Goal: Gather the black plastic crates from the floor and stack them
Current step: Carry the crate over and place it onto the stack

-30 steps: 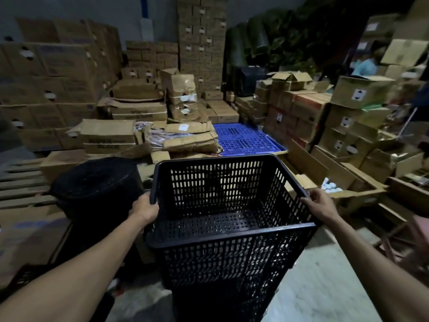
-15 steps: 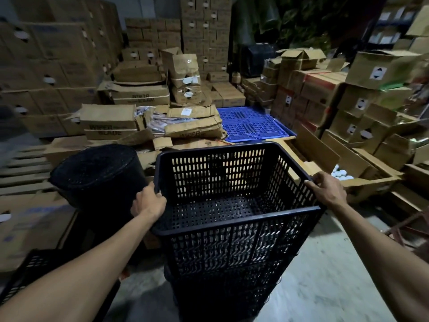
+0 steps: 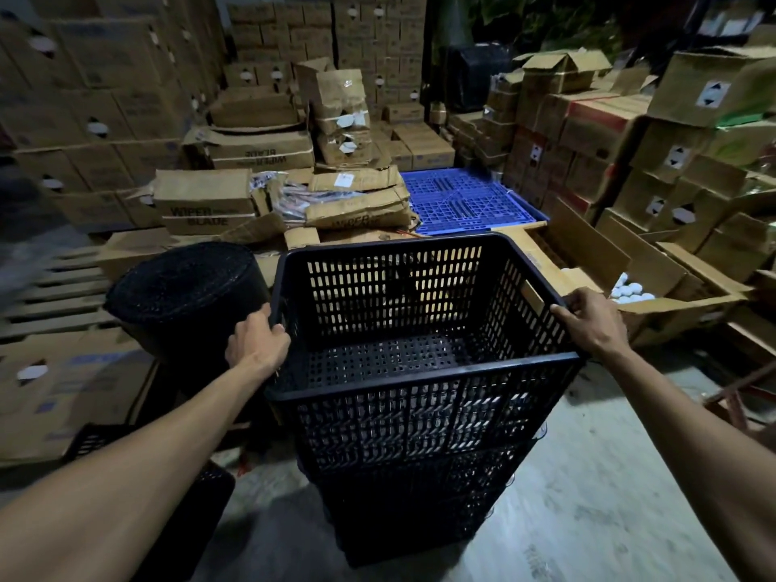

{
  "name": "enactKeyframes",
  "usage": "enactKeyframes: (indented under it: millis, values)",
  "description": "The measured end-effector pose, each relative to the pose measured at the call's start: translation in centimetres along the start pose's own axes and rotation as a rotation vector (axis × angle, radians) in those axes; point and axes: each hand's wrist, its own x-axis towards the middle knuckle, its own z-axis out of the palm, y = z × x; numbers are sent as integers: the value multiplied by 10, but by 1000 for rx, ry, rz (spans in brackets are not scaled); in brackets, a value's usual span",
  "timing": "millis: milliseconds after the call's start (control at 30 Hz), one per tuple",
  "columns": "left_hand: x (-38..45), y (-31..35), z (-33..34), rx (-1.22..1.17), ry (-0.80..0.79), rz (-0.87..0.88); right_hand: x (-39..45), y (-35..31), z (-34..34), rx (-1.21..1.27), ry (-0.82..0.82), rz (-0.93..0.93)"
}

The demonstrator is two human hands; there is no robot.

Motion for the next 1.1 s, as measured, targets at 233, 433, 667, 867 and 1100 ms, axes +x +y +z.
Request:
enactKeyframes:
  millis: [233, 433, 667, 867, 1100]
  values:
    - [-3, 4, 13, 99, -1, 37, 4, 3, -5, -36, -48, 15]
    - [-4, 4, 24, 208, 26, 61, 8, 4, 0, -6, -39, 52]
    - [-8, -4, 30, 278, 51, 108, -6, 3, -2, 16, 30, 23]
    - [-13, -5, 28, 267, 11, 95, -11, -1, -5, 2, -40, 32]
    - [-17, -17, 11, 96, -60, 128, -27, -17, 3, -205, -73, 82]
